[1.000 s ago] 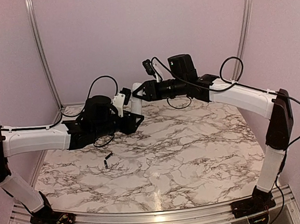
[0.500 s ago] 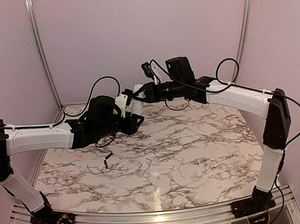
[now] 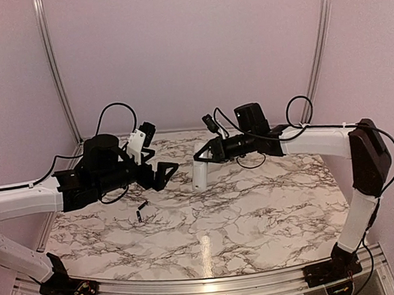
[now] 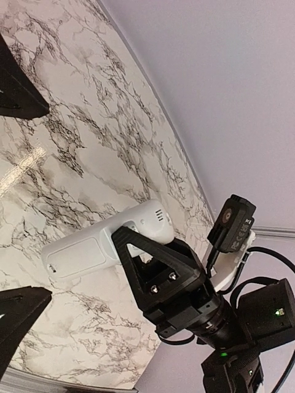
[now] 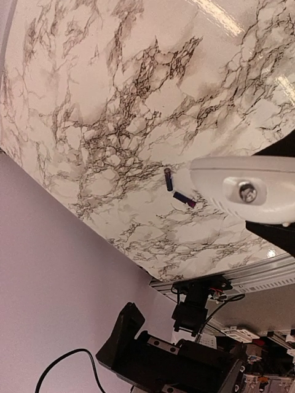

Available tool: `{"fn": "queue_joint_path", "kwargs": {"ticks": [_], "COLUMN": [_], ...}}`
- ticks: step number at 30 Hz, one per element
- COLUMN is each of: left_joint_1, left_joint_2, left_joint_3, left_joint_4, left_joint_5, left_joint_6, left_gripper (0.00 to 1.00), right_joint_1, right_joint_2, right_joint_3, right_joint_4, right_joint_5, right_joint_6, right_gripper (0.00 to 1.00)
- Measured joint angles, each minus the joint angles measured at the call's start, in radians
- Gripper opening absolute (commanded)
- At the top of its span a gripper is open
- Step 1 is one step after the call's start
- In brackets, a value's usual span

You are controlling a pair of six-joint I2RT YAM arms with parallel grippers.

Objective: Load the batteries into the remote control
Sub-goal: Pass from the left arm to the right, then remove the battery cover from the remote control.

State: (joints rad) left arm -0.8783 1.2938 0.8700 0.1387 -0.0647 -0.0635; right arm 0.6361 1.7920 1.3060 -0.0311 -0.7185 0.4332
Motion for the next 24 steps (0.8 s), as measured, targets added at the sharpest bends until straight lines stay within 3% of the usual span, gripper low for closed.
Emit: {"fn": "queue_joint_path", "kwargs": {"ticks": [9,16,24], "left_joint_1": [-0.109,-0.224,-0.278], "left_joint_2": [-0.085,-0.024,0.113], "left_joint_3": [-0.291,-0.31,-0.279], "left_joint_4": [0.109,0.176,0.193], "left_joint_5": [0.003,-0.023,-0.03], "left_joint_6": [0.23,0.404,0.511], "left_gripper": [0.91,0.82,0.68], "right_joint_1": [-0.001,0.003,0.047], "right_joint_2": [-0.048,-0.048,-0.016], "right_joint_3": [-0.171,-0.265,-0.309], "right_joint_4": [0.118,0.164,0.242], "right_joint_5": [-0.137,-0.163,-0.163], "right_joint_6": [0.029,0.063,0.101], "right_gripper": [0.0,0.0,0.0]}}
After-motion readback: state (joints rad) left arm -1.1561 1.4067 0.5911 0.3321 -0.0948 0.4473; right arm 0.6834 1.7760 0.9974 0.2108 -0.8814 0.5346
